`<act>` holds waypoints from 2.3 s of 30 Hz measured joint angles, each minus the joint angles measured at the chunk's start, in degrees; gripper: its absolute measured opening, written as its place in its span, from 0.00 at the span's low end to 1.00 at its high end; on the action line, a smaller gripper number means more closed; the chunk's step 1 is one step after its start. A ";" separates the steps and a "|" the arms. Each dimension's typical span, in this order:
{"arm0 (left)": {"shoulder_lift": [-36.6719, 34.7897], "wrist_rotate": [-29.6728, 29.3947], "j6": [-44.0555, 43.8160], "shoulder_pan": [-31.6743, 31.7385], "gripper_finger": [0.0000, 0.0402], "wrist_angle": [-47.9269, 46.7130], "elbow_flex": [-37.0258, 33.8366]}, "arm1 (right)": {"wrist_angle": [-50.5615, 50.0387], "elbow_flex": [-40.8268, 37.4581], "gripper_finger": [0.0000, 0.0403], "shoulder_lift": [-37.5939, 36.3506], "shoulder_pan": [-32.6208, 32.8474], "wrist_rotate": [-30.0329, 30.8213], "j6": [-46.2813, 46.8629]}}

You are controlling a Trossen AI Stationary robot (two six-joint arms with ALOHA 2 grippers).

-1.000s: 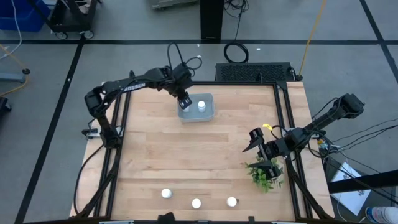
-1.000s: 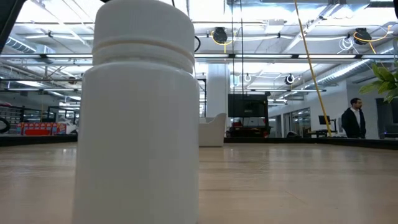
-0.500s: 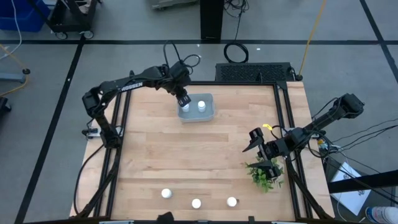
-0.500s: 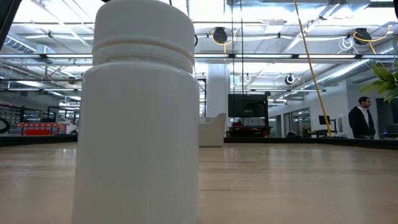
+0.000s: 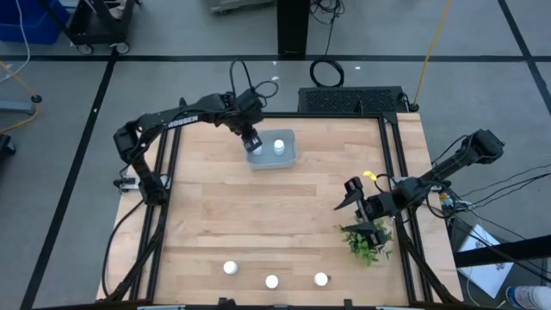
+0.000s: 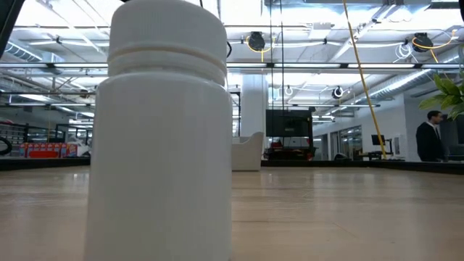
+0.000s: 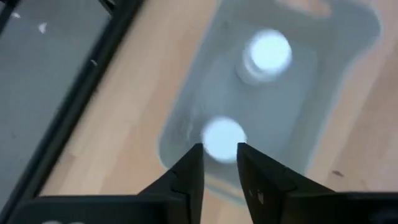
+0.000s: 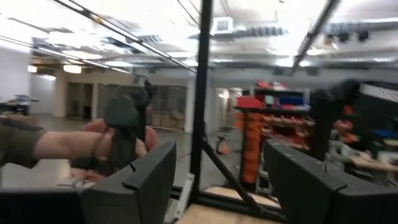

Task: Pick and place pill bottles into a basket
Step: Put the white bottle into the gray bin

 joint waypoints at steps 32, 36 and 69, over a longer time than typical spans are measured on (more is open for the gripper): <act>-37.19 -6.43 -12.17 -44.92 0.37 82.68 -55.51 | -7.91 0.27 0.59 -0.02 -0.02 3.92 5.77; -36.62 -8.40 -9.72 -50.05 0.37 92.25 -59.91 | -19.04 4.54 0.59 0.04 0.00 6.20 7.07; -37.16 -7.62 -10.14 -55.93 0.76 96.27 -60.60 | -79.04 48.44 0.66 36.59 16.14 16.14 39.46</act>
